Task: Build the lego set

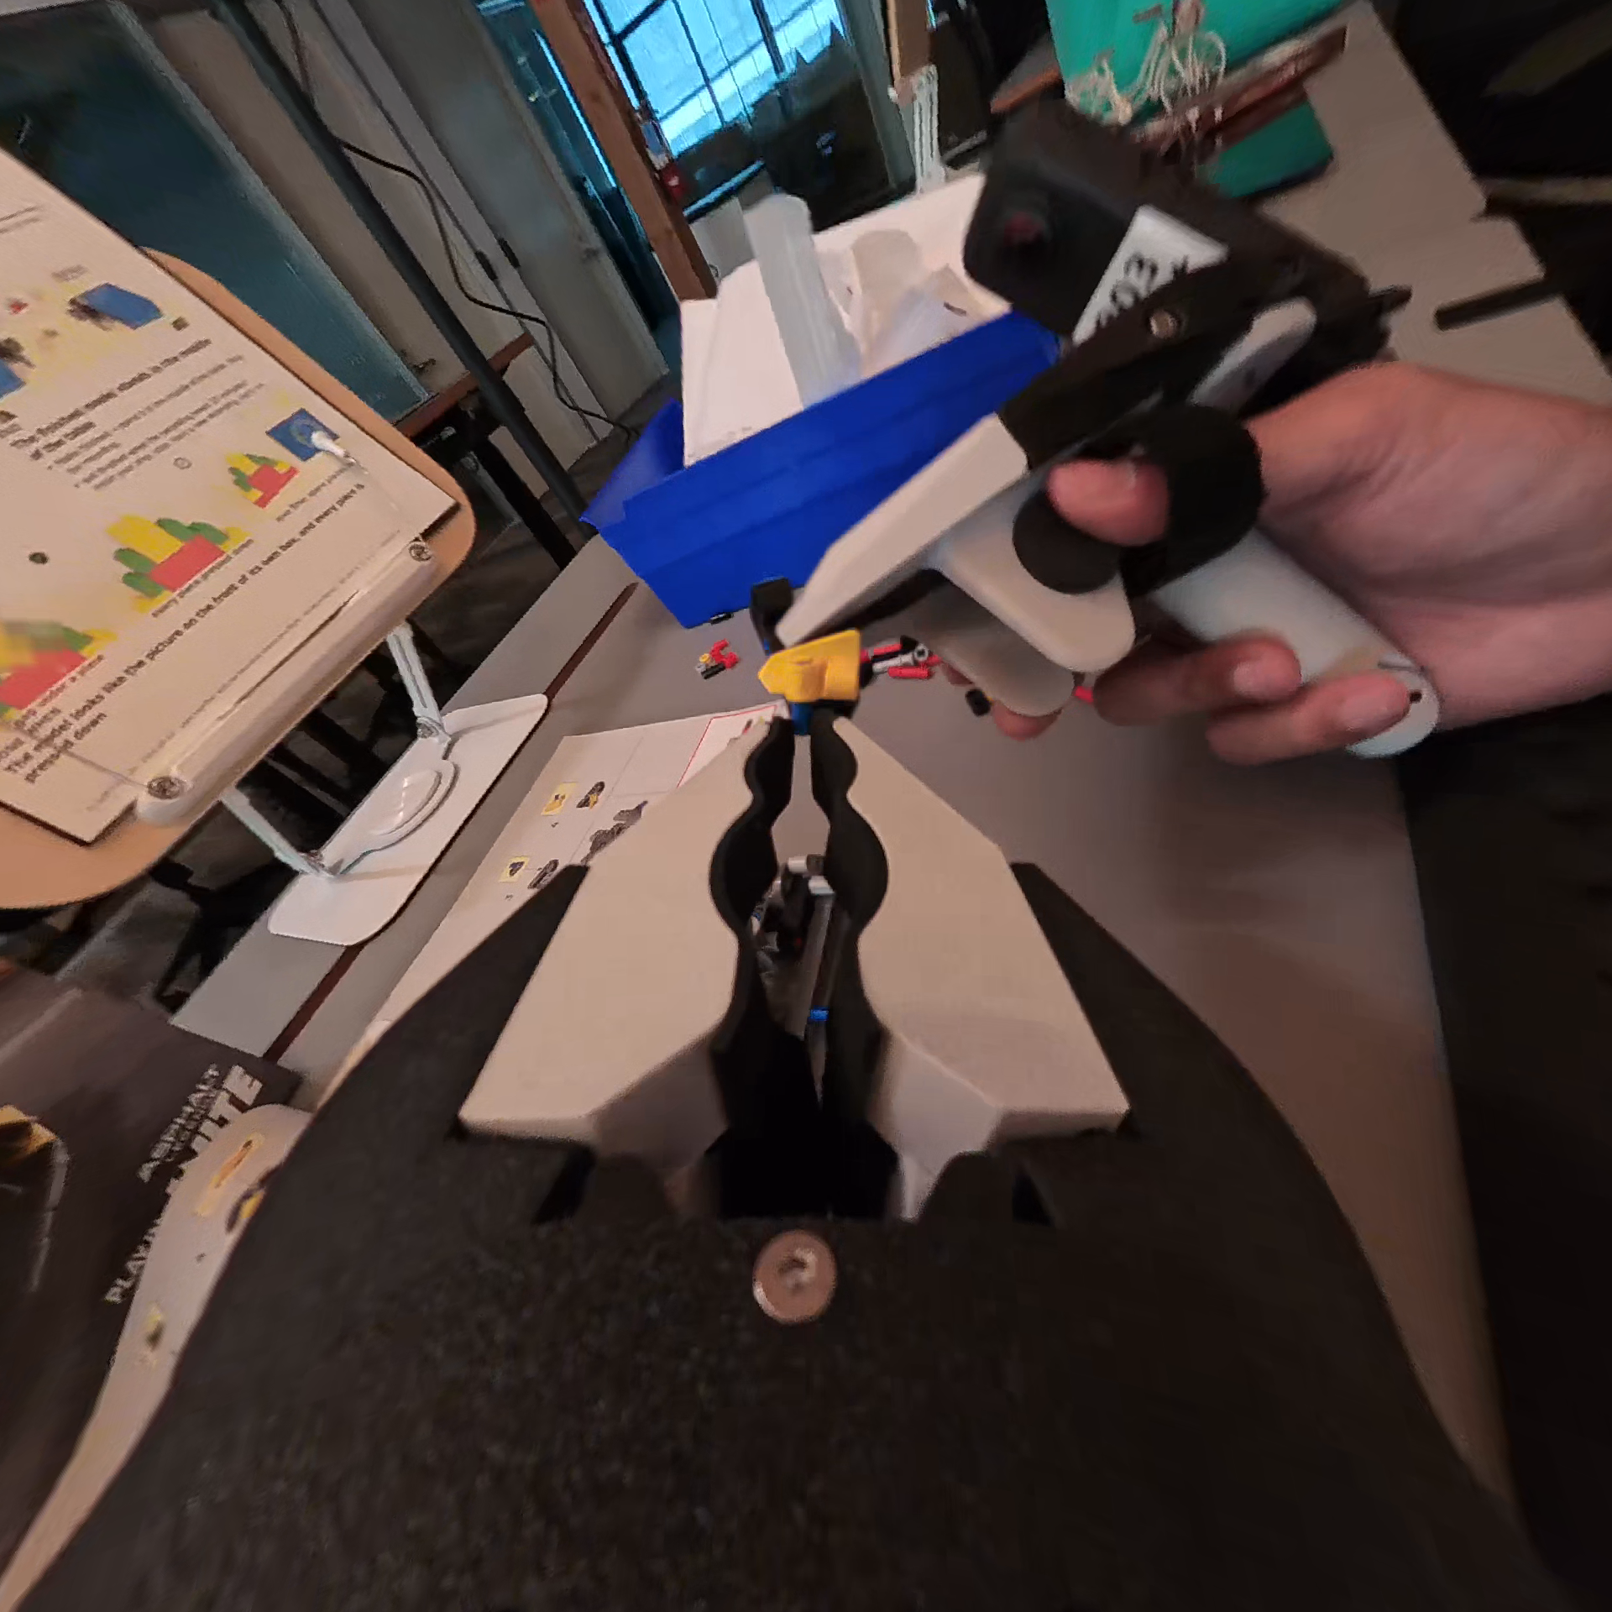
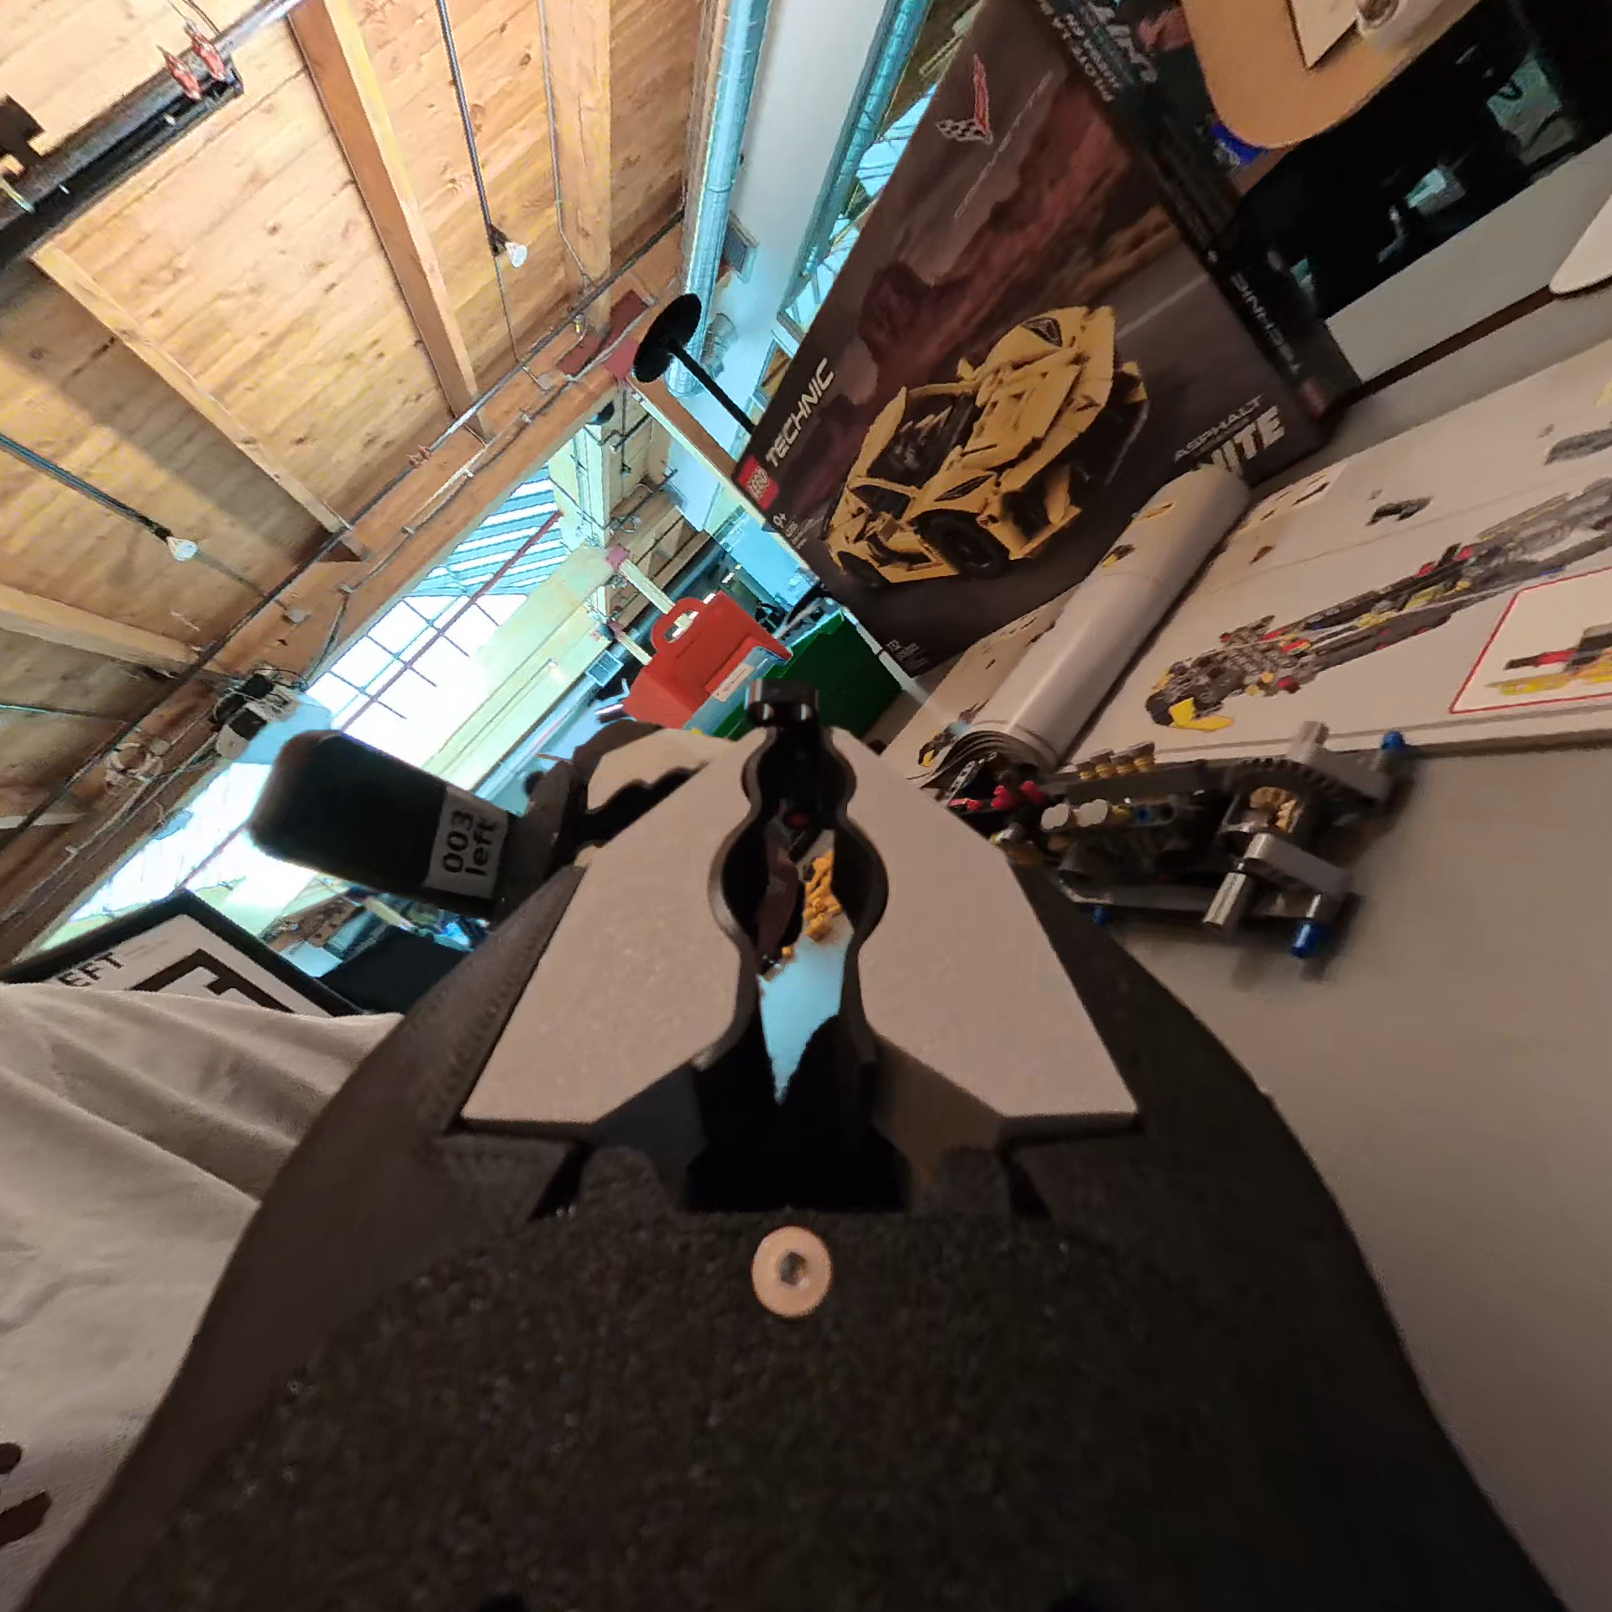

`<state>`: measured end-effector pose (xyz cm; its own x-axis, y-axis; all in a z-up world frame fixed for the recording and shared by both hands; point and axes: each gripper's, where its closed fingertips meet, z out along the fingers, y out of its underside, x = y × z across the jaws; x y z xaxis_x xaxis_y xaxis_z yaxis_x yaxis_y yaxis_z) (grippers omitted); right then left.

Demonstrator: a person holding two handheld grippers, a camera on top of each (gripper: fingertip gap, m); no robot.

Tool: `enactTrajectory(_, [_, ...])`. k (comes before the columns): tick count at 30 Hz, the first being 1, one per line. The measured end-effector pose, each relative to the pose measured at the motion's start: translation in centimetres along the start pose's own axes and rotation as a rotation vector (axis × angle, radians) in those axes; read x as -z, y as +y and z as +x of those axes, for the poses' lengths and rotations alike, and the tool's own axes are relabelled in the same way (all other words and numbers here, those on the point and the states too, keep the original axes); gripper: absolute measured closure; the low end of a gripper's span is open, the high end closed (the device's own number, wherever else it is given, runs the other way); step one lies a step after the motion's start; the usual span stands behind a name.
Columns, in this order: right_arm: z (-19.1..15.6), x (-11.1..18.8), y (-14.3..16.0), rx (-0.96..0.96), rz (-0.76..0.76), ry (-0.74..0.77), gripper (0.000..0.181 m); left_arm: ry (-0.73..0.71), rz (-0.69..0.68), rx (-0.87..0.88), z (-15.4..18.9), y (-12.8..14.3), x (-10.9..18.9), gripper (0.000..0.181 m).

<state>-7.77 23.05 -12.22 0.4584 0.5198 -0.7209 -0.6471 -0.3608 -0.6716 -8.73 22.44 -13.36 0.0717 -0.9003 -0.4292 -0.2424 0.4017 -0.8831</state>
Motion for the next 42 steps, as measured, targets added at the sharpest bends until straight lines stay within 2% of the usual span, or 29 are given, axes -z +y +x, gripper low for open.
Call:
enactTrajectory(4, [0.0,0.0,0.1,0.088,-0.015,0.047,0.176,-0.022,-0.04,-0.078,0.4,0.6,-0.4,0.179])
enactTrajectory(12, [0.6,-0.6,0.9,0.357,-0.074,0.215,0.175,-0.006,-0.136,-0.025,1.3,2.2,-1.0,0.18])
enactTrajectory(19, [1.6,-0.6,1.3,0.351,-0.102,0.257,0.175,0.029,-0.166,0.158,1.6,2.6,-1.2,0.181])
enactTrajectory(22, [1.4,-0.3,0.6,0.35,-0.071,0.25,0.175,-0.01,-0.1,0.094,1.1,1.4,-0.8,0.181])
enactTrajectory(26, [1.7,-0.2,0.7,0.249,-0.073,0.217,0.176,-0.055,-0.063,-0.027,0.9,1.1,-0.5,0.181])
enactTrajectory(29, [1.8,-0.2,0.5,0.273,-0.069,0.234,0.175,-0.036,-0.132,-0.065,1.1,2.8,-0.7,0.181])
enactTrajectory(33, [2.7,0.9,-0.6,0.315,-0.058,0.284,0.176,0.04,-0.285,-0.006,0.8,5.9,0.1,0.181])
enactTrajectory(36, [4.0,2.8,-2.6,0.436,-0.048,0.386,0.176,0.156,-0.364,0.181,1.7,6.6,0.7,0.177])
enactTrajectory(39, [4.9,4.3,-3.9,0.42,-0.012,0.429,0.176,0.226,-0.436,0.349,3.9,6.8,0.4,0.164])
enactTrajectory(42, [5.4,5.1,-4.4,0.337,0.029,0.427,0.176,0.222,-0.479,0.334,5.2,6.7,-0.8,0.156])
